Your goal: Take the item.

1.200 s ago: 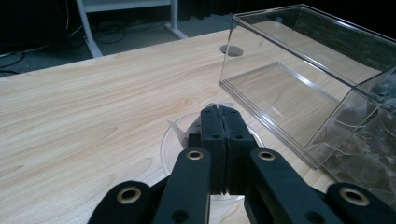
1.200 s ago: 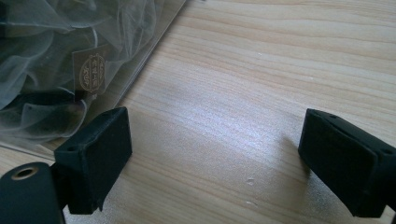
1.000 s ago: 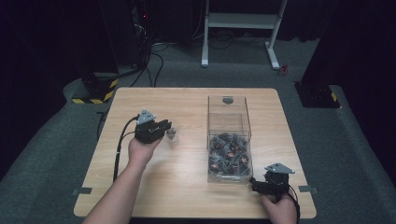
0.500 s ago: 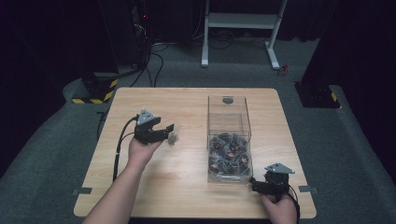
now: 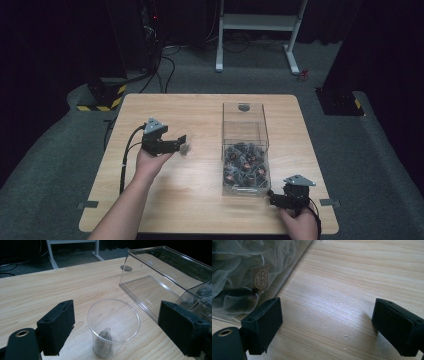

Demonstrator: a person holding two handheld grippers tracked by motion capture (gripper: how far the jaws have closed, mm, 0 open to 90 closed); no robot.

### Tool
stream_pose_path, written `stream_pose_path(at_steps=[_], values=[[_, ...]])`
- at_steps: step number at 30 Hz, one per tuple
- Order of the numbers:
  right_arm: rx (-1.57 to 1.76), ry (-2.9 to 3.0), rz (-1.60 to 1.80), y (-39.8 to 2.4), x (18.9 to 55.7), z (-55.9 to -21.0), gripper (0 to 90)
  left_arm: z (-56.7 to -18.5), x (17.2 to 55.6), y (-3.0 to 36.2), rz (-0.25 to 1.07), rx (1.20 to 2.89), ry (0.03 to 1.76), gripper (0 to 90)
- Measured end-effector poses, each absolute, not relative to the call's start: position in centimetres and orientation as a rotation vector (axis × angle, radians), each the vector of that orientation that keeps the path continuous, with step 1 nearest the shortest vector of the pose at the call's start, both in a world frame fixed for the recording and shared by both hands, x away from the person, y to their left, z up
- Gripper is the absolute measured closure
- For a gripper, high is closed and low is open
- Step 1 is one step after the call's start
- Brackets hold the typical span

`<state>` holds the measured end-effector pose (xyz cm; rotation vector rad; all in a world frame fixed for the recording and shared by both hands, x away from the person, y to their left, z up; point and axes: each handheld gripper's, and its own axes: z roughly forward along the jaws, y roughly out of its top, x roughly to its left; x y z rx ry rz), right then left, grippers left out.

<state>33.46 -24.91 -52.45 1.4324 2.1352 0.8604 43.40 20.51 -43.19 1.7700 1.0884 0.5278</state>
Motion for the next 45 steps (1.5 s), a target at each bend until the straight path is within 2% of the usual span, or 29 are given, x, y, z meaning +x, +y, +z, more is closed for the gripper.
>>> stream_pose_path(at_steps=[4, 9, 45], values=[[1.432, 2.135, 0.86, -24.9, 33.5, -52.5, 9.4, -43.1, 43.4, 20.6, 0.517, 1.763, 1.11, 9.5], [1.431, 2.135, 0.861, -24.9, 33.5, -52.5, 9.4, -43.0, 43.1, 20.8, 0.51, 1.756, 1.105, 8.7], [1.436, 2.134, 0.863, -24.9, 33.4, -52.4, 9.8, -44.9, 37.0, 23.7, 0.447, 1.762, 1.086, 12.8]])
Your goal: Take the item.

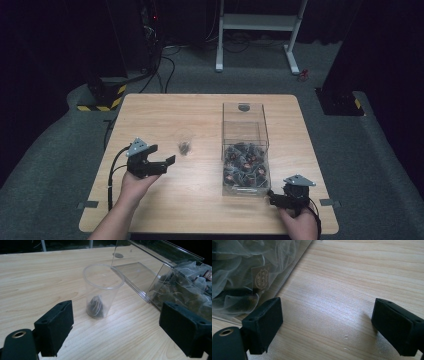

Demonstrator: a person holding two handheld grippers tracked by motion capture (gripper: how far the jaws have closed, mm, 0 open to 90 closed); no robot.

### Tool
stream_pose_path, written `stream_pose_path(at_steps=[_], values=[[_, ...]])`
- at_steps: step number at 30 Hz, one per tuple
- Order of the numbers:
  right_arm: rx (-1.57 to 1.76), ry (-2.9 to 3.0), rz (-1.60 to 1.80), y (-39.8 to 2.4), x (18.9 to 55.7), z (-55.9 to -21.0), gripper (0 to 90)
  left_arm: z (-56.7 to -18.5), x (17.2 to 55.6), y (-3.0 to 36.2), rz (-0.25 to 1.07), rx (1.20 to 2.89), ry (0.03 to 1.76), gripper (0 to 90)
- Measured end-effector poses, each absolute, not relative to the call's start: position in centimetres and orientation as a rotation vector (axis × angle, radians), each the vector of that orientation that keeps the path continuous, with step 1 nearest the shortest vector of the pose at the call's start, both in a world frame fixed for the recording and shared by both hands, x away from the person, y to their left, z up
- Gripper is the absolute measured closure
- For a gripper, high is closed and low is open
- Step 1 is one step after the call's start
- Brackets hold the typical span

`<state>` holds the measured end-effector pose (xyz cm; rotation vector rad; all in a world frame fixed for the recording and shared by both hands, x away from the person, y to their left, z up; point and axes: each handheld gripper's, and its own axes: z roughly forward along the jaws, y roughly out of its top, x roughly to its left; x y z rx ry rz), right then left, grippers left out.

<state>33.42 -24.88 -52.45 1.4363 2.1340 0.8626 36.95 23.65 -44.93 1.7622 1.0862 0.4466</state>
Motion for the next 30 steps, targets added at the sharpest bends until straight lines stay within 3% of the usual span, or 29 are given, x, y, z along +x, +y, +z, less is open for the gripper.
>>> stream_pose_path(at_steps=[18, 30], values=[[1.43, 2.136, 0.862, -24.9, 33.4, -52.4, 10.0, -47.9, 34.4, 26.2, 0.396, 1.789, 1.123, 15.0], [1.43, 2.136, 0.862, -24.9, 33.4, -52.4, 10.1, -51.4, 32.8, 26.6, 0.452, 1.94, 1.159, 15.0]])
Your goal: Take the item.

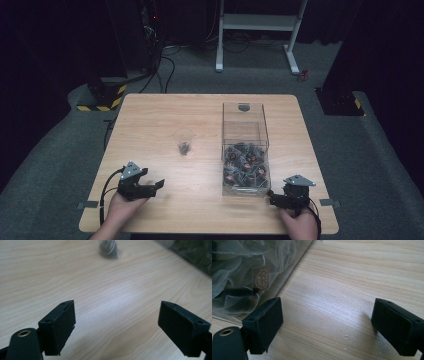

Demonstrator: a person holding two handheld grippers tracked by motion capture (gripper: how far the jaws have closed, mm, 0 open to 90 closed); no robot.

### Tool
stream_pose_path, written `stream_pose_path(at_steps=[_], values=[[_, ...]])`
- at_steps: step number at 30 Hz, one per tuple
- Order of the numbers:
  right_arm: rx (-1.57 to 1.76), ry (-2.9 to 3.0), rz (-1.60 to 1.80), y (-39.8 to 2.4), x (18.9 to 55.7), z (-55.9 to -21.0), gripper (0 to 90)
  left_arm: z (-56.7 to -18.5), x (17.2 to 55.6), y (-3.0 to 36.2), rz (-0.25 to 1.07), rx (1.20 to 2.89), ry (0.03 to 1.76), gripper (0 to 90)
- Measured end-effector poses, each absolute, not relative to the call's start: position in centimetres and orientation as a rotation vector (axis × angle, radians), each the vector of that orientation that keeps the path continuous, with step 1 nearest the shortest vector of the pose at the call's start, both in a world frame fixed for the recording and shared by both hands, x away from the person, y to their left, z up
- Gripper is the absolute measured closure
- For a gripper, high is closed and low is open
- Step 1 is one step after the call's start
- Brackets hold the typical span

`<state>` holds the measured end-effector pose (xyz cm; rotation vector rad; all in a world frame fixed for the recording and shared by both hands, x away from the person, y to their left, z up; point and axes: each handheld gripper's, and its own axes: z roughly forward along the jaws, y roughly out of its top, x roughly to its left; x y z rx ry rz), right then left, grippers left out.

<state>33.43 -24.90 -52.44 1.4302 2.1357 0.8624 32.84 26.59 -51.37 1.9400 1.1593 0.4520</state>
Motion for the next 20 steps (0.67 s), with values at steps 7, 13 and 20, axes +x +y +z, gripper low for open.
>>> stream_pose_path(at_steps=[7, 13, 20], values=[[1.428, 2.135, 0.862, -24.9, 33.4, -52.5, 10.1, -52.8, 32.3, 26.0, 0.488, 2.051, 1.179, 14.0], [1.429, 2.134, 0.862, -24.9, 33.4, -52.5, 10.1, -53.0, 32.1, 25.7, 0.523, 2.068, 1.176, 13.4], [1.433, 2.128, 0.862, -24.9, 33.4, -52.5, 10.3, -53.0, 32.0, 25.8, 0.531, 2.06, 1.199, 12.6]])
